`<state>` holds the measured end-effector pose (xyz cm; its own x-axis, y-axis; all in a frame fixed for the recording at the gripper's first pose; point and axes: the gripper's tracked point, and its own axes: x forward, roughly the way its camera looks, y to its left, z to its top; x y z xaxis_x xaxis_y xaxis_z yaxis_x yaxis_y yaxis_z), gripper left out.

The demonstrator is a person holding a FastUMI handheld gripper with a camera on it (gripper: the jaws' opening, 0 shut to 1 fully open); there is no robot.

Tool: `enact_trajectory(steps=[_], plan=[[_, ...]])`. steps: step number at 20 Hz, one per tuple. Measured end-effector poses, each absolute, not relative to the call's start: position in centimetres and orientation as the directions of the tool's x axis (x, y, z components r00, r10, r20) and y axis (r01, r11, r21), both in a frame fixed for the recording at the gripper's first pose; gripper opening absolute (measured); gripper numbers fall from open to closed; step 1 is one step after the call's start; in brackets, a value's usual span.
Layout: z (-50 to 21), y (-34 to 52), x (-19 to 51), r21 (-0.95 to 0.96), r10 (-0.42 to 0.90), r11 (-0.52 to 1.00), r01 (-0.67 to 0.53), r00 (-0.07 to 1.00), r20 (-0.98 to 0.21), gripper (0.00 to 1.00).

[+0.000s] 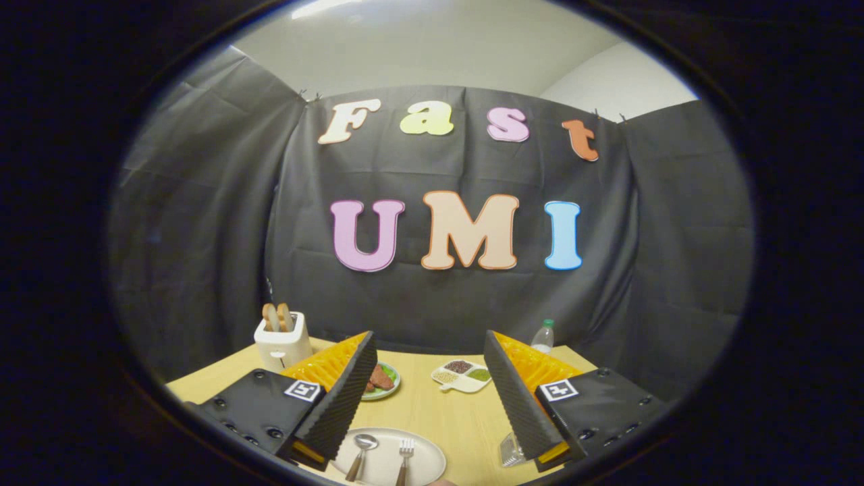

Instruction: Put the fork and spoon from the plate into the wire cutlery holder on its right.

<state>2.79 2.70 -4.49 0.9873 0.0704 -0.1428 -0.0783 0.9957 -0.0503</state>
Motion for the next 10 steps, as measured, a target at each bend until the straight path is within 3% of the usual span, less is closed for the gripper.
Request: enact_trajectory(steps=[10], plan=[[-10.7, 3.7, 2.7, -0.055, 0.110, 0.990, -0.134, 0.943, -0.313, 1.00]])
